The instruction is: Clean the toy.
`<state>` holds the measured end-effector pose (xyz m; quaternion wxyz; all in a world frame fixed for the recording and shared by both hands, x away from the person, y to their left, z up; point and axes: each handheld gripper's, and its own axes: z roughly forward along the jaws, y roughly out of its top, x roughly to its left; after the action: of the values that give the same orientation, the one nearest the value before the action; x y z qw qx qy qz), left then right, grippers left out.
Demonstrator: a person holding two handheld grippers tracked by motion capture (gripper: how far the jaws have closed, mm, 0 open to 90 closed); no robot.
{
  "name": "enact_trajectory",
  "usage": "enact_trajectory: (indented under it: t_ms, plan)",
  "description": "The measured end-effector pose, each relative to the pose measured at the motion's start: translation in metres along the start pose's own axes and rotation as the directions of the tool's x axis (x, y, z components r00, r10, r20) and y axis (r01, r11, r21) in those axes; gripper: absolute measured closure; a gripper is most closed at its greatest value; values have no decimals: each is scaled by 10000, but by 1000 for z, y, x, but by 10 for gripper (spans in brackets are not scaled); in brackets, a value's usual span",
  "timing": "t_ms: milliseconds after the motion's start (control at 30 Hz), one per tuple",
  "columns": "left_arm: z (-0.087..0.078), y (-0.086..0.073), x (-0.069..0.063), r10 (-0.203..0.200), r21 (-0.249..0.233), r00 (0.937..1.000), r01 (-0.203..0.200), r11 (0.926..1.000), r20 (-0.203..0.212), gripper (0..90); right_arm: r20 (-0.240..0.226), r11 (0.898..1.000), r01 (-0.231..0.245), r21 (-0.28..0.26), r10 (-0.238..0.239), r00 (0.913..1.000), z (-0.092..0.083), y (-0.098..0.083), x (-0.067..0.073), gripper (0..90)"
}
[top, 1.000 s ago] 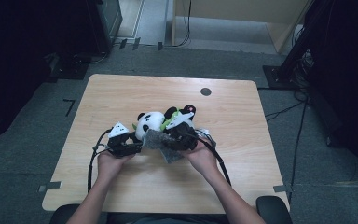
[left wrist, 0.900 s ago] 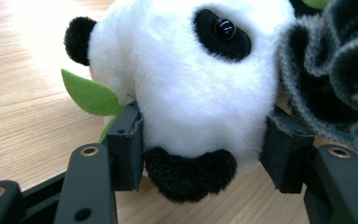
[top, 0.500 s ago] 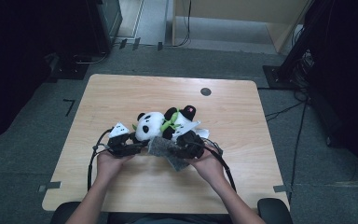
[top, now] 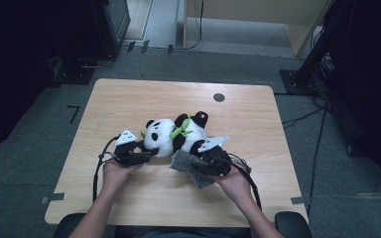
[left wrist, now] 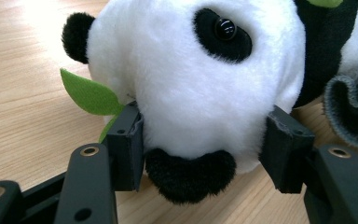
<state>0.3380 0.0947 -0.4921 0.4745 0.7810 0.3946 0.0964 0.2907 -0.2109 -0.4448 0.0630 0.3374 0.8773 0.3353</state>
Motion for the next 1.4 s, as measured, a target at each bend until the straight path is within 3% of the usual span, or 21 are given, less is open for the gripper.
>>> enact_trajectory:
  t_ms: [467,667,867,1067,1400]
  plan:
    - [0,0,0,-13,-3,10000,13,10000,49,397,459,9983,-567,-113,572,9973,-28,-26,-27,754]
    - [0,1,0,-44,17,10000,44,10000,60,396,64,9985,-417,-341,419,9991,-31,-25,-21,756]
    - [0,1,-1,3,65,10000,-3,10000,19,395,-267,9984,63,-559,-78,9996,-28,-4,1,756]
    - [0,1,-1,68,69,10000,-68,10000,-22,394,-513,9959,260,-870,-306,9982,-6,33,15,755]
    - [0,-1,-2,68,-48,9999,-69,10000,-108,392,-634,9924,144,-1220,-223,9977,25,75,18,753]
